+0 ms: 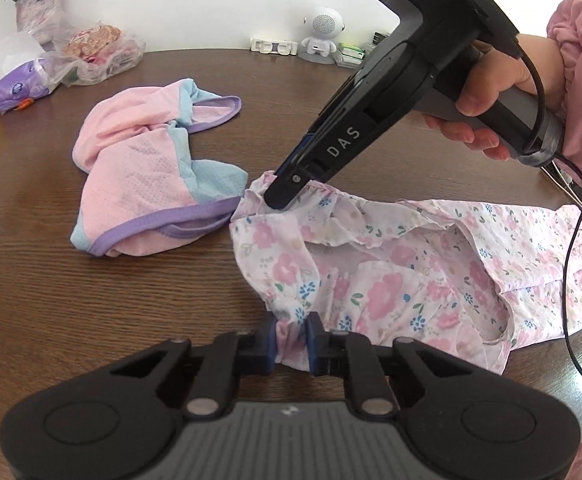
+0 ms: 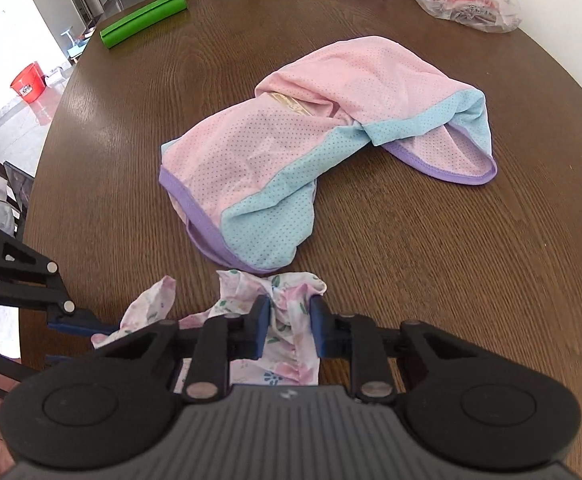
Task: Fold clothes
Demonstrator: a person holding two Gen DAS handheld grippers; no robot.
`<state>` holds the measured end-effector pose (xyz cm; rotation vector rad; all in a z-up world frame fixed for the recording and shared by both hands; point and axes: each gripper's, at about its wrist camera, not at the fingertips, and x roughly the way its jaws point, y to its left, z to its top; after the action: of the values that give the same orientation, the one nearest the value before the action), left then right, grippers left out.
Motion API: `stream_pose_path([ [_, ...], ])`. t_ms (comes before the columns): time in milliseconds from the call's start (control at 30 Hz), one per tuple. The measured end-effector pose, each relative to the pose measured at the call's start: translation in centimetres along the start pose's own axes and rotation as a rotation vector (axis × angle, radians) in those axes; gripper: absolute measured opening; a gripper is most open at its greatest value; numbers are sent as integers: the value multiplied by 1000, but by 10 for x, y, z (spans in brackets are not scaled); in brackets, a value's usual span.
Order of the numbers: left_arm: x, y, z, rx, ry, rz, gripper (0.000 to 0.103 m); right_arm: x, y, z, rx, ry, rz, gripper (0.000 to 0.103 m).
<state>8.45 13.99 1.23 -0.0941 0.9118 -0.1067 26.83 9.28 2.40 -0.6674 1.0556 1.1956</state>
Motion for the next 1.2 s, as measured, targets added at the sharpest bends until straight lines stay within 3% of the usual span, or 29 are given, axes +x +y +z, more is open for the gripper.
stream_pose_path([
  [300,-17,-10,2,23,-84,14,10,-24,11,-11,-55,-114,-27,7],
  [600,-60,-72,13,298,-275,105,10,-90,25,-45,-91,-357,-73,7],
  [867,-80,-180,5,677,-415,107,10,-174,15,-139,-29,-632,-100,7],
  [1000,-58,-223,0,734,-381,13,10,-192,1,-195,53,-684,-131,7],
  [1200,-26,-267,-2,718,-337,-70,11,-202,-22,-265,191,-712,-166,7],
])
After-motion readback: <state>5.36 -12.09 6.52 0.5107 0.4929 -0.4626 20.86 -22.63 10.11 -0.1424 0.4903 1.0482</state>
